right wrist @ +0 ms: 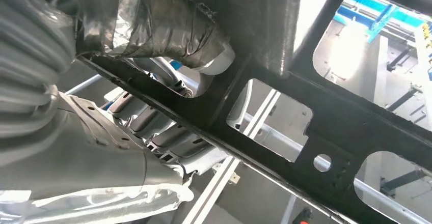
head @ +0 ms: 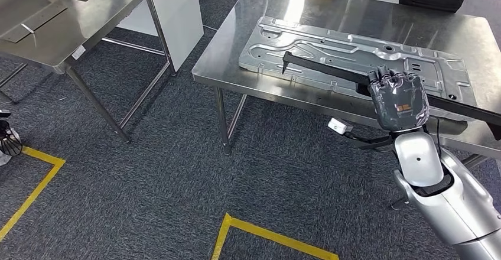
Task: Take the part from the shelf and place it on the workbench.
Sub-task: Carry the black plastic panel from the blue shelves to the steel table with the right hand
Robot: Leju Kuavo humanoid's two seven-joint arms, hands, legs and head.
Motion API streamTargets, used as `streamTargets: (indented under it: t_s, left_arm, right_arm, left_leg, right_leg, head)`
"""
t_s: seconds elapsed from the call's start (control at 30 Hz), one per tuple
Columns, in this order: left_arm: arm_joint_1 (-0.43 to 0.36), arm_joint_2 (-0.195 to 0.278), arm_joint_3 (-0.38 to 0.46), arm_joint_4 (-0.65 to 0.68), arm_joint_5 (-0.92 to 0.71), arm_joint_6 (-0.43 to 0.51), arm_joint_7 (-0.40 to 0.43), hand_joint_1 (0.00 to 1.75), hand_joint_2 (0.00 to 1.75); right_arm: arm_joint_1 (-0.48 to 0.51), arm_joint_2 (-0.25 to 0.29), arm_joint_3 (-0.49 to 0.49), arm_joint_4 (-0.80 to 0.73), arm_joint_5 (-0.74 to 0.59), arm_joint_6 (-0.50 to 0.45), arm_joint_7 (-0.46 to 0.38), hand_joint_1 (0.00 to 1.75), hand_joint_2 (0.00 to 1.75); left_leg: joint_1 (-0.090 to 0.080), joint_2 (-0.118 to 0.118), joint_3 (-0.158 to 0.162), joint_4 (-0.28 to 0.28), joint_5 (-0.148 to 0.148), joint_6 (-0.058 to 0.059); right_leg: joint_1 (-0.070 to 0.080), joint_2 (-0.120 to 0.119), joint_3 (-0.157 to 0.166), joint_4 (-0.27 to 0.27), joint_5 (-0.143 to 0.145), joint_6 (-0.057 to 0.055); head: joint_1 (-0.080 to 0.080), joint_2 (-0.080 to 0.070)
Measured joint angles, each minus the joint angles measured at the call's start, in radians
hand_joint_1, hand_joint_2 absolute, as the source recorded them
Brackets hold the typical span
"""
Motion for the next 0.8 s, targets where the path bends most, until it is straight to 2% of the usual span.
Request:
streamTargets:
  t_s: [0.43,0.57,0.63,0.7,0.77,0.8]
  left_arm:
    - [0.001,0.000,-0.006,0.000,0.001,0.006,0.004,0.00,1.75]
    - [0.001,0.003,-0.006,0.000,0.002,0.000,0.004,0.00,1.75]
    - [0.002,0.003,-0.007,0.000,0.002,-0.002,0.002,0.00,1.75]
    - [0.000,0.003,-0.007,0.000,0.002,-0.004,0.001,0.00,1.75]
    - [-0.003,0.003,-0.007,0.000,0.002,-0.004,0.000,0.00,1.75]
    - [-0.004,0.003,-0.007,0.000,0.002,-0.005,-0.001,0.00,1.75]
  right_arm:
    - [0.008,-0.002,-0.021,-0.012,0.000,-0.003,0.035,1.75,1.75]
    - [0.014,-0.003,-0.021,-0.011,0.000,-0.009,0.047,1.75,1.75]
    - [0.016,-0.004,-0.025,-0.011,0.000,-0.010,0.046,1.75,1.75]
    - [0.018,-0.008,-0.035,-0.011,0.000,-0.013,0.043,1.75,1.75]
    - [0.022,-0.015,-0.043,-0.010,0.000,-0.014,0.036,1.75,1.75]
    - [0.026,-0.017,-0.045,-0.010,0.000,-0.014,0.031,1.75,1.75]
  left_leg:
    - [0.000,0.002,0.002,0.000,0.001,0.002]
    - [-0.007,0.001,0.001,0.002,-0.006,0.018]
    - [0.000,0.000,0.016,-0.019,-0.001,0.028]
    - [0.005,-0.001,0.033,-0.040,0.006,0.038]
    - [0.003,-0.004,0.037,-0.040,0.005,0.041]
    - [0.003,-0.007,0.037,-0.037,0.002,0.041]
  right_leg:
    - [0.001,0.002,0.000,0.001,0.000,0.002]
    - [-0.006,0.000,0.003,-0.007,0.001,0.017]
    - [-0.006,0.009,0.005,0.000,-0.006,0.022]
    - [-0.007,0.032,-0.027,0.069,-0.043,0.021]
    - [-0.006,0.049,-0.099,0.195,-0.092,0.020]
    - [-0.006,0.052,-0.131,0.241,-0.099,0.022]
  head:
    - [0.000,0.000]
    - [0.000,0.000]
    - [0.000,0.000]
    - [0.000,0.000]
    - [0.000,0.000]
    - [0.000,0.000]
